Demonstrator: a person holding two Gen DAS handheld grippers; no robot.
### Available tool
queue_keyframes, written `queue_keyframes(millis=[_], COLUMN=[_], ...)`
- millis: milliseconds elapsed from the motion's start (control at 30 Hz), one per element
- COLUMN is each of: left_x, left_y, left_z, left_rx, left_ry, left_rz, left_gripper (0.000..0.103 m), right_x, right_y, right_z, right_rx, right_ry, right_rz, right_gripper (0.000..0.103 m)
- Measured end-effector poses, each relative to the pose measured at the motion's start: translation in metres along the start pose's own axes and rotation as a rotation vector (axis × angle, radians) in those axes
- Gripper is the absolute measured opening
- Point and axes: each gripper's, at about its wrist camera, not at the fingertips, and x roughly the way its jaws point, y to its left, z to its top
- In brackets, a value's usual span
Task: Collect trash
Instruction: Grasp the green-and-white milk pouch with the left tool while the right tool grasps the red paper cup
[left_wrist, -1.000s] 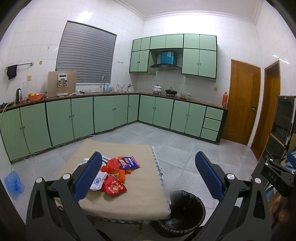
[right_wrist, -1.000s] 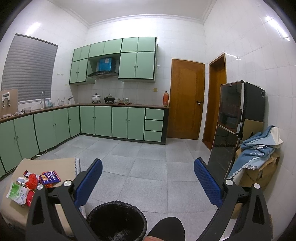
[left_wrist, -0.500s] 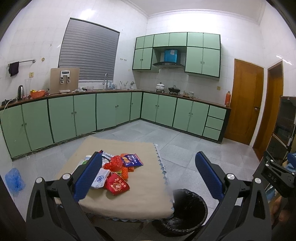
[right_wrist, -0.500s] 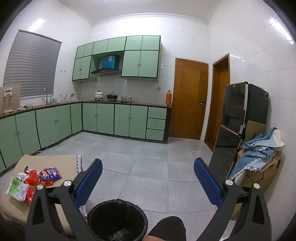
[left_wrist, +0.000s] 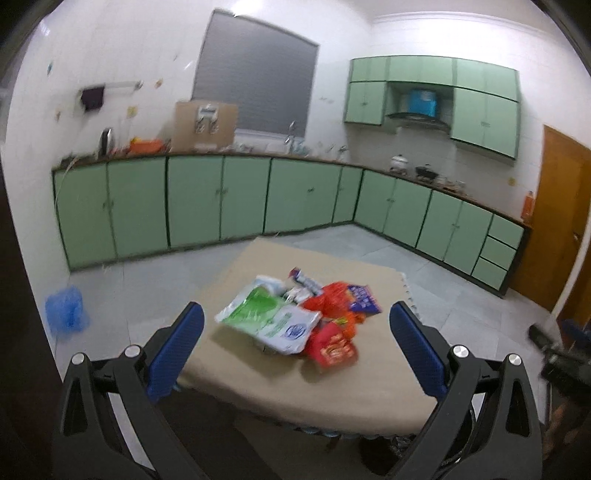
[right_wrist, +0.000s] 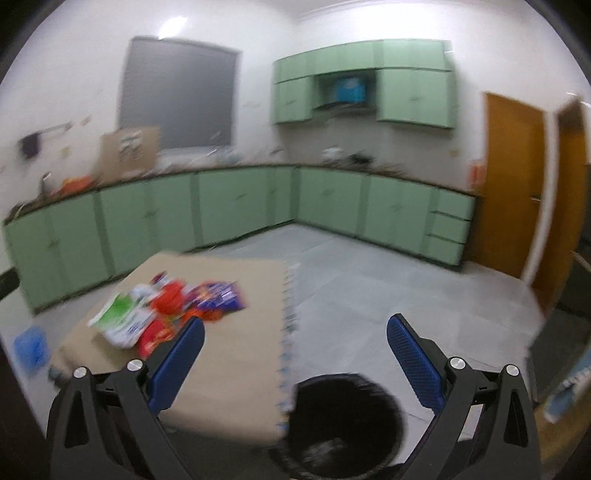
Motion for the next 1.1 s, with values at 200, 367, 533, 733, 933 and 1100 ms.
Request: queue_keyframes(millis=[200,367,533,733,933,1100], left_x=[0.057,0.109,0.157,0.199,0.228,0.247], left_y=[0.02,0.025,0.044,0.069,0.075,0.07], left_z=[-0.023,-0.041,-0.048,-0.056,-0.066,-0.072], left_rx=[-0.072,-0.098,-0.115,-0.117,-0.131,-0.119], left_ry=[0.065,0.102,0.143,0.191,0.251,0.304], left_rz=[0.034,0.088,0.136,0.19,0.146,0.12], left_gripper=[0.098,0.097,0.097,0.097,0.096,0.086], right_x=[0.055,0.101,0.138,0.178,0.196,0.205], right_y=[0.054,0.068,0.082,0.112,0.136,0.142], right_z=[-0.019,-0.025,-0.025,-0.031,-0.046,-0.059], right_rx=[-0.118,-0.143,-0.159,-0.209,-0.251,-0.263], right_ry=[0.028,0.054,0.072,0.08,0.125,0.156], right_rz=[0.148,0.216,0.262,0.322,0.393,0.414], right_gripper=[0.096,0.096,0.096,0.096,0.096,0.096])
